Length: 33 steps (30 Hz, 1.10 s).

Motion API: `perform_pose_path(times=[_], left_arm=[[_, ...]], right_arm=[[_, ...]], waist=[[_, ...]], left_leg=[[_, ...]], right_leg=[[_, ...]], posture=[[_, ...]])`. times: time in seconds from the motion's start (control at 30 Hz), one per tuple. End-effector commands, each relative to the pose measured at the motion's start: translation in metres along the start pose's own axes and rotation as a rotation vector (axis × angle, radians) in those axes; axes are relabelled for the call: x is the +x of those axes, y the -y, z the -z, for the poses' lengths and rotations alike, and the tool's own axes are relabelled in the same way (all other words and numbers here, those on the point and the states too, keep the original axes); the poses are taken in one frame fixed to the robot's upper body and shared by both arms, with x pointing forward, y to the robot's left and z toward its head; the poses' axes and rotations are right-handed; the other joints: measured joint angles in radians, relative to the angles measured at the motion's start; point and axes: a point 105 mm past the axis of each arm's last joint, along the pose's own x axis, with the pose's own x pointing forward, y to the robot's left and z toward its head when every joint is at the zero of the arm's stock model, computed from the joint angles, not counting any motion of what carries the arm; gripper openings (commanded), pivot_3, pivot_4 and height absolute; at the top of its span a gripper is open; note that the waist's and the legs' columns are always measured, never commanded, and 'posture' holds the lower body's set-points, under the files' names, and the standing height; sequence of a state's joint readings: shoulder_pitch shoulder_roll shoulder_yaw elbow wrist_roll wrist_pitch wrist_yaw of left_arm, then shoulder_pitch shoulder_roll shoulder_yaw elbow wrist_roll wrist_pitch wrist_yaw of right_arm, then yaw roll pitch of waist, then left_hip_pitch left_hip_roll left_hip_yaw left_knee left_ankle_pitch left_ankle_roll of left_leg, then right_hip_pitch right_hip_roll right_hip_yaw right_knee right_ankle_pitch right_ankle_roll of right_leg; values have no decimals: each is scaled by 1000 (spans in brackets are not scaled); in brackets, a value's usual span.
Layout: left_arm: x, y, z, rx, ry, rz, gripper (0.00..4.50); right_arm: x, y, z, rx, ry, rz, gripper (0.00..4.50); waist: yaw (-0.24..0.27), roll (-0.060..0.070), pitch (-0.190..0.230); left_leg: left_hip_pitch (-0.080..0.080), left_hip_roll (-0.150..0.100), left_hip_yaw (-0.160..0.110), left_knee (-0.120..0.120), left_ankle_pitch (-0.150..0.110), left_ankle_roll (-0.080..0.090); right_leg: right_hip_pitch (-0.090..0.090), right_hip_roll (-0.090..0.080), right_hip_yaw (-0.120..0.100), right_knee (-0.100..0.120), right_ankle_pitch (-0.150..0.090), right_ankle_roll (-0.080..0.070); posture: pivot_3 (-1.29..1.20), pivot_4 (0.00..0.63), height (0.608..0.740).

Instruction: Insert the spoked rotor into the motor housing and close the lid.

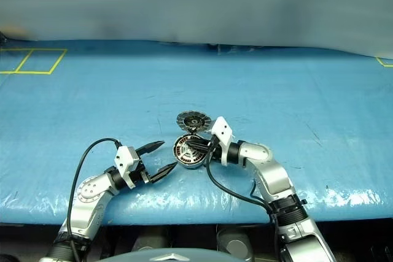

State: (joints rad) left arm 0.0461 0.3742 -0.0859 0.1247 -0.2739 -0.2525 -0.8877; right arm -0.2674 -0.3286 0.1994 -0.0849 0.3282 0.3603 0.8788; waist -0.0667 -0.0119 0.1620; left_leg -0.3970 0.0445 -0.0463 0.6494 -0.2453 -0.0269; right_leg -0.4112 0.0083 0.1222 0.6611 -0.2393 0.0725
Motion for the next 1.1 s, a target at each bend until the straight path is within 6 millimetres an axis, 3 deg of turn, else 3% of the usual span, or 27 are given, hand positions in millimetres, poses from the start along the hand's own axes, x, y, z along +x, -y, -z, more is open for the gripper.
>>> perform_pose_path(times=[0.03,0.27,0.4,0.53,0.7,0.87,1.1], left_arm=[[0,-1,-4,22,19,-5,4265],[-1,-1,-3,20,19,-10,4265],[-2,-1,-2,18,20,-13,4265],[-3,-2,-3,22,22,-18,4265],[-6,-4,-4,31,22,-34,4265],[-10,-3,-2,27,17,-50,4265],[-8,1,1,12,17,-50,4265]], right_arm=[[-22,13,-6,-62,-44,78,64],[-58,51,25,-103,-279,277,64],[-50,76,20,-111,-259,394,64],[-24,93,4,-87,-158,424,64],[4,89,-23,-101,-49,323,64],[11,57,-43,-71,35,73,64],[3,20,-37,-98,-12,-153,64]], waist=[[3,0,0],[-1,0,0],[-9,0,0],[-13,0,0],[-8,0,0],[-2,1,0],[-2,1,1]], left_leg=[[0,0,0,0,0,0],[0,0,0,0,0,0],[1,0,1,0,0,0],[1,0,1,1,0,0],[0,0,0,-1,0,0],[-2,0,0,-1,0,0],[-1,0,-1,-1,0,0]], right_leg=[[0,0,0,0,0,0],[0,0,0,0,0,-1],[0,1,1,1,0,0],[0,1,1,1,1,0],[-1,0,0,0,1,-1],[-1,0,0,0,2,-4],[-1,0,-1,0,0,-1]], posture=[[0,150,740],[0,150,740],[0,150,740],[0,150,740],[0,150,740],[0,150,740],[0,150,740]])
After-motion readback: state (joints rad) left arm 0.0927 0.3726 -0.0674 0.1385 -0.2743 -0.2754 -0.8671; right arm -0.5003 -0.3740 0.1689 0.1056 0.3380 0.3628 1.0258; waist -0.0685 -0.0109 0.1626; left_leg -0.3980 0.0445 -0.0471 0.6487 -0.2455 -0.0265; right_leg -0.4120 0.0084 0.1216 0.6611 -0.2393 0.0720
